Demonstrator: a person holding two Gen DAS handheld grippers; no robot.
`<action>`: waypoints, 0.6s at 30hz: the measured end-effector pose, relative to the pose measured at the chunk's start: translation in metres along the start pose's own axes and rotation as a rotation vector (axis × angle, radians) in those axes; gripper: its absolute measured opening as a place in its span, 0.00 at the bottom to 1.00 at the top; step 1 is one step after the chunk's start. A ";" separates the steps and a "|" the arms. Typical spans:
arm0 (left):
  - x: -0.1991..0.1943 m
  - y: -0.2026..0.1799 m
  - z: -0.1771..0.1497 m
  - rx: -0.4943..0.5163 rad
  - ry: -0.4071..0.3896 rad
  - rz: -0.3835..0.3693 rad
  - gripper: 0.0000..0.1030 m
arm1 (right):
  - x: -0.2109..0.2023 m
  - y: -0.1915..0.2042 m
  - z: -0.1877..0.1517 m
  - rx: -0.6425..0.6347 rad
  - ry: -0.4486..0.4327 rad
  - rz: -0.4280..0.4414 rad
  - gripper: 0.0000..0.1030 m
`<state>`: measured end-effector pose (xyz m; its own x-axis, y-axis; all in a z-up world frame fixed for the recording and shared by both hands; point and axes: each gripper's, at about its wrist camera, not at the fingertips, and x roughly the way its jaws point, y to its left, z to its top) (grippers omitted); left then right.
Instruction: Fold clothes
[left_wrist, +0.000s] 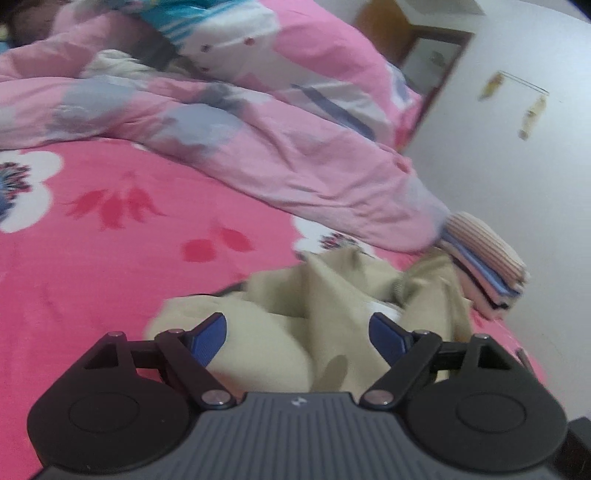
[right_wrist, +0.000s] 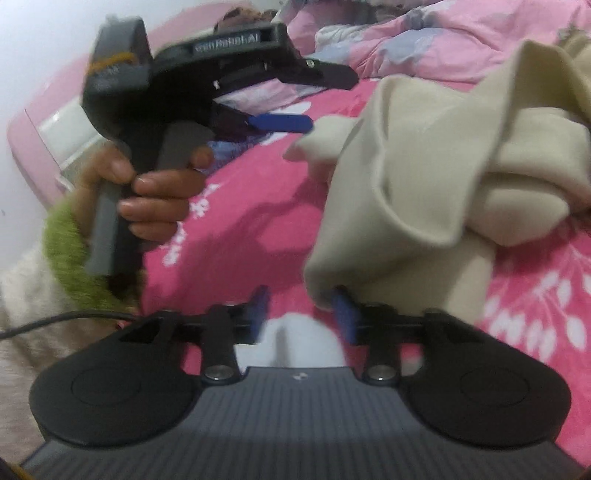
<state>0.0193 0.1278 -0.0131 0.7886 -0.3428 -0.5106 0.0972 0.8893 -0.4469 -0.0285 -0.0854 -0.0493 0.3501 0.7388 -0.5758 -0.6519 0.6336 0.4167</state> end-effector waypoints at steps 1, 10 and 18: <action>0.004 -0.004 0.001 0.010 0.005 -0.021 0.87 | -0.011 -0.003 -0.002 0.011 -0.024 -0.010 0.60; 0.042 -0.031 0.003 0.049 0.055 -0.137 0.91 | -0.126 -0.074 0.010 0.177 -0.277 -0.250 0.78; 0.074 -0.040 0.002 0.138 0.102 -0.025 0.90 | -0.124 -0.134 0.051 0.192 -0.380 -0.402 0.81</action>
<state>0.0747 0.0679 -0.0314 0.7200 -0.3880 -0.5754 0.2044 0.9109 -0.3586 0.0495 -0.2498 0.0022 0.7843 0.4401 -0.4373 -0.2969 0.8851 0.3583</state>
